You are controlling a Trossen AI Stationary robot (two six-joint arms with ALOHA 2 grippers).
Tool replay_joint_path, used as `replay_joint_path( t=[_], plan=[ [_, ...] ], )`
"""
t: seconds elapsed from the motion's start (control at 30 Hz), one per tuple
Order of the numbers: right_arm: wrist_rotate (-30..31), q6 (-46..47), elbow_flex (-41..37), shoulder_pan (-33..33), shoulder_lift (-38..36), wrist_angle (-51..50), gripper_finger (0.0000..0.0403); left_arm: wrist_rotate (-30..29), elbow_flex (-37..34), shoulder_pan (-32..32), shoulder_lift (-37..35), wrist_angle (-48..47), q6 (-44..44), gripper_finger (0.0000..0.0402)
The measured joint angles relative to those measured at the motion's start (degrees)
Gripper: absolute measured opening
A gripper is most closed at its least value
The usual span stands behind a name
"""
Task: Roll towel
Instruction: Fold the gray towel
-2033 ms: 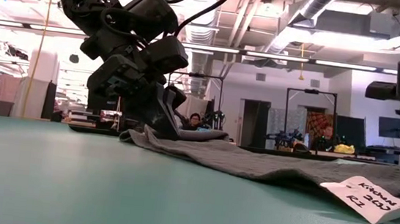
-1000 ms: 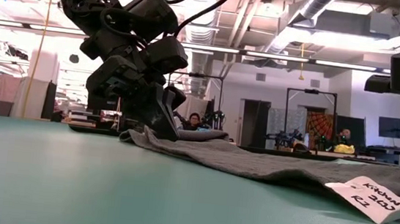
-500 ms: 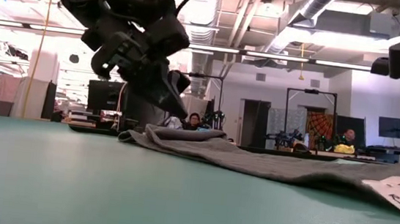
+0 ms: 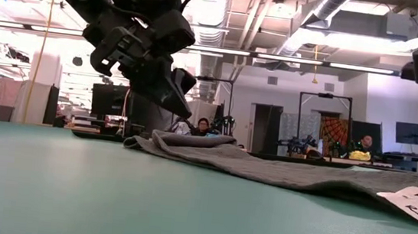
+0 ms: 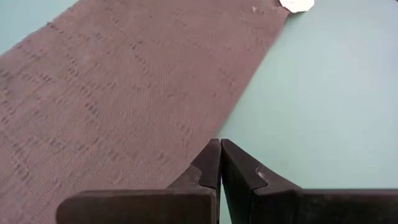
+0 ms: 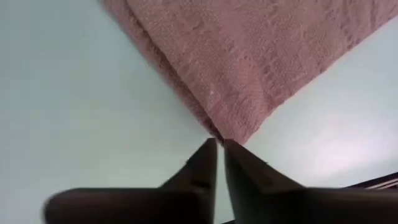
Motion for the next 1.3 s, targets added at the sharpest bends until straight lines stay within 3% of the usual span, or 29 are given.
replay_joint_path(
  t=[0.33, 0.47, 1.03, 1.3],
  plan=[
    [1.4, -5.08, -0.16, 0.9, 1.73, 4.51, 0.0178, 0.0, 0.0, -0.02, 0.0, 0.06, 0.0, 0.0],
    [4.21, -6.23, -0.22, 1.22, 1.73, 4.28, 0.0199, 0.0, 0.0, -0.02, 0.02, 0.05, 0.04, 0.0],
    [7.95, -5.61, -3.85, 1.51, 1.75, 7.23, 0.0192, 0.0, 0.0, 0.0, 0.07, 0.06, 0.44, 0.0],
    [7.89, -6.95, -3.85, 1.77, 1.75, 7.55, 0.0136, -0.02, 0.0, 0.0, 0.07, 0.13, 1.04, 0.0]
  ],
)
